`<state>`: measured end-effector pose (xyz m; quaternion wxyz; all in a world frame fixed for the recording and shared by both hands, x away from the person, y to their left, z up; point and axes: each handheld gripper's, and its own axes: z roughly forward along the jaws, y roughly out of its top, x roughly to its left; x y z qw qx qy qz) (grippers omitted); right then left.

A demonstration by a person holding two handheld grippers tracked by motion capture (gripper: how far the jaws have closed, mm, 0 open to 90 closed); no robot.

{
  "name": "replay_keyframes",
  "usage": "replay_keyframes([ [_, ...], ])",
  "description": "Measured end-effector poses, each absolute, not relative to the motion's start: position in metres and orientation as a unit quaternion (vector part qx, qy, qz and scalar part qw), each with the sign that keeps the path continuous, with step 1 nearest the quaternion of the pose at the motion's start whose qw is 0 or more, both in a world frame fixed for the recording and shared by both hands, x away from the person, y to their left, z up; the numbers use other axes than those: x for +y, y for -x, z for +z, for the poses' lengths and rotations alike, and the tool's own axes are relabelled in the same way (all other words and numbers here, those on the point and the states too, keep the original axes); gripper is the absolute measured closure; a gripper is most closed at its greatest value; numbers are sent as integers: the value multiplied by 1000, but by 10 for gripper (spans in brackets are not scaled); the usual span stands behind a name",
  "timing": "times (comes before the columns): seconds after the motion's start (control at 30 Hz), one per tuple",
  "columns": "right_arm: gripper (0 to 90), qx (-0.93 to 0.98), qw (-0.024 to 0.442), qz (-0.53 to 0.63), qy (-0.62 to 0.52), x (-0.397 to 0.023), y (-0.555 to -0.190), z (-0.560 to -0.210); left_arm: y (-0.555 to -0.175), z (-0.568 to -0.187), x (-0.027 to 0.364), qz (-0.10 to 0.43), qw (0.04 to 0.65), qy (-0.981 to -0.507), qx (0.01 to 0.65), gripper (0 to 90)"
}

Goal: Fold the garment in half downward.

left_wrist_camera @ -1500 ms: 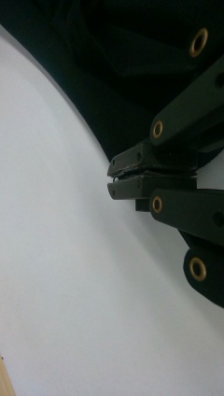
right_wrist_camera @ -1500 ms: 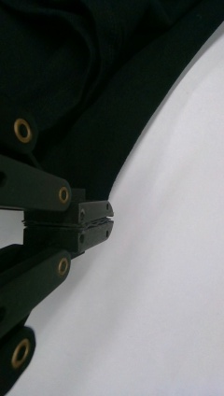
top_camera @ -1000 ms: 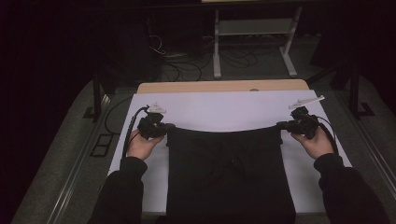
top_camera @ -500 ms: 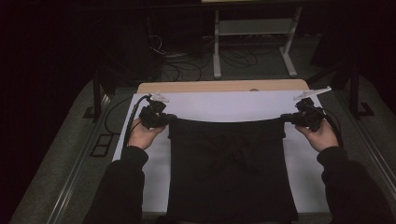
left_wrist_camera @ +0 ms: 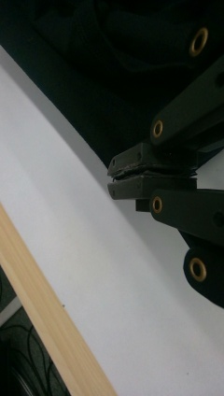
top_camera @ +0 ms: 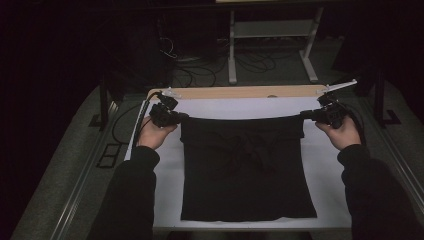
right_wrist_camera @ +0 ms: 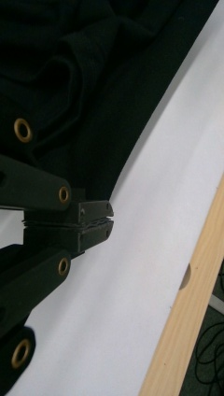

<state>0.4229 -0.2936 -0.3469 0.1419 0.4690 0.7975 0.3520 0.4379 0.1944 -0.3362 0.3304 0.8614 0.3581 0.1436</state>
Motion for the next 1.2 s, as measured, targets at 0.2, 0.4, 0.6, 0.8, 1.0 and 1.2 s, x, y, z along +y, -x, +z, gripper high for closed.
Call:
replay_keyframes([
  [0.2, 881, 794, 145, 354, -473, -293, -429, -345, -448, -337, 189, 144, 323, -865, 357, 866],
  [0.4, 881, 790, 146, 353, -479, -295, -437, -346, -459, -339, 188, 145, 321, -863, 363, 866],
  [0.6, 881, 787, 153, 352, -483, -296, -442, -344, -468, -332, 191, 148, 325, -864, 355, 866],
  [0.8, 881, 784, 159, 354, -485, -292, -449, -339, -474, -325, 195, 158, 329, -860, 357, 867],
  [1.0, 881, 780, 170, 346, -493, -285, -458, -334, -484, -328, 194, 160, 325, -859, 362, 865],
  [1.2, 881, 779, 174, 343, -495, -281, -466, -335, -492, -326, 196, 166, 330, -853, 368, 865],
])
